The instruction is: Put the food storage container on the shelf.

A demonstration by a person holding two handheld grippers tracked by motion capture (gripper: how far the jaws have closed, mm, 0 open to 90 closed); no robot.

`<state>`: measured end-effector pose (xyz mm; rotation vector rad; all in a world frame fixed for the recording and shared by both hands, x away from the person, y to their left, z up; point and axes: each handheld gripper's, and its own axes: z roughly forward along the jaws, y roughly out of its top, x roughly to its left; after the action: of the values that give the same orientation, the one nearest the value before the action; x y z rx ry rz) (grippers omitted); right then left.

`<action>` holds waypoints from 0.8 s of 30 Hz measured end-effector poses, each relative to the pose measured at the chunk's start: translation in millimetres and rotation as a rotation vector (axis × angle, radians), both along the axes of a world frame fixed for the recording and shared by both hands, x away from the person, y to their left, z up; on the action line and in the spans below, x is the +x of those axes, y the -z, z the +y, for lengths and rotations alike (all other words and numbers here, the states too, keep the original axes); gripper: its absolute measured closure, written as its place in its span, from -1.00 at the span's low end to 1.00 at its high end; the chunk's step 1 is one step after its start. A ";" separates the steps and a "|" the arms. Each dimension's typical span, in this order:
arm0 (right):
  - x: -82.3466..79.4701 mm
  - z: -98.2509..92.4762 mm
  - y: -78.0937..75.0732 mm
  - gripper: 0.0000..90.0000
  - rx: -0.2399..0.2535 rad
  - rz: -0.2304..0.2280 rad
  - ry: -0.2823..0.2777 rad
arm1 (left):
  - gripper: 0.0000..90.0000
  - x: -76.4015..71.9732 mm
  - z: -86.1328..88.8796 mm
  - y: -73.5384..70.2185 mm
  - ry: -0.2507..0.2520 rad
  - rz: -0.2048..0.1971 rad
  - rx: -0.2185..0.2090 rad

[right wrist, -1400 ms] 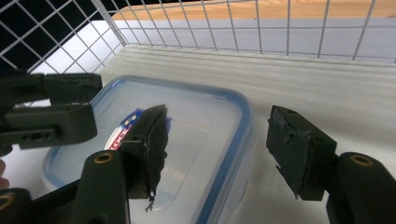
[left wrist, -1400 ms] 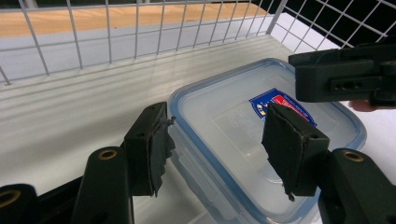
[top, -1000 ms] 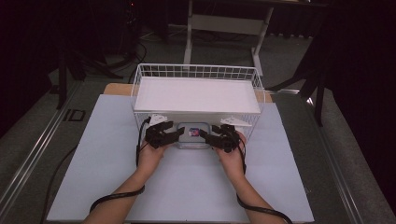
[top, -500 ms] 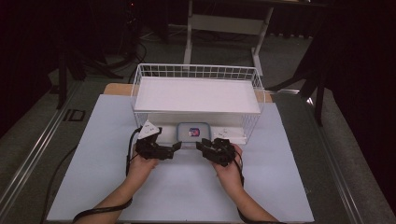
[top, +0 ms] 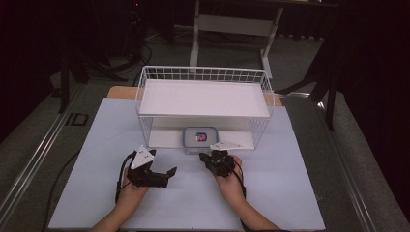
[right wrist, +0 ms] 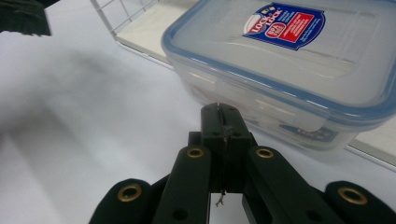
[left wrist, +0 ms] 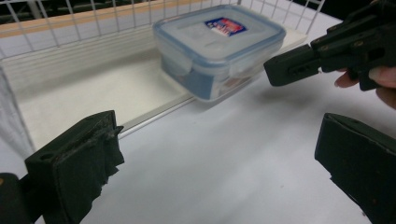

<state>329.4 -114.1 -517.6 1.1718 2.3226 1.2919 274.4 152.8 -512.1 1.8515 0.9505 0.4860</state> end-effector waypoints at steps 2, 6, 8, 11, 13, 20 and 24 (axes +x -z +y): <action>2.9 1.6 2.1 1.00 0.006 0.006 0.008 | -0.98 -0.6 2.1 0.0 -0.013 -0.018 -0.003; 8.6 4.7 4.0 1.00 0.003 0.000 0.015 | -0.98 -0.3 4.6 0.3 -0.021 -0.028 -0.011; 12.0 6.5 4.3 1.00 0.008 0.004 0.018 | -0.98 -0.5 5.8 1.0 -0.028 -0.033 -0.018; 16.9 8.9 5.4 1.00 0.003 -0.003 0.024 | -0.98 -0.5 6.8 2.3 -0.027 -0.034 -0.019; 20.5 8.6 6.3 1.00 0.013 0.003 0.045 | -0.98 0.2 6.7 3.1 -0.028 -0.024 -0.015; 31.6 4.3 6.3 1.00 0.021 0.001 0.097 | -0.98 -0.4 4.8 6.4 -0.019 -0.012 -0.011; 36.2 2.6 8.8 1.00 0.017 0.001 0.106 | -0.98 -0.7 4.2 6.8 -0.019 -0.015 -0.009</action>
<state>365.6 -111.5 -526.4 1.2822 2.2222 1.2770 273.7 157.0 -518.9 1.8298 0.9596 0.5053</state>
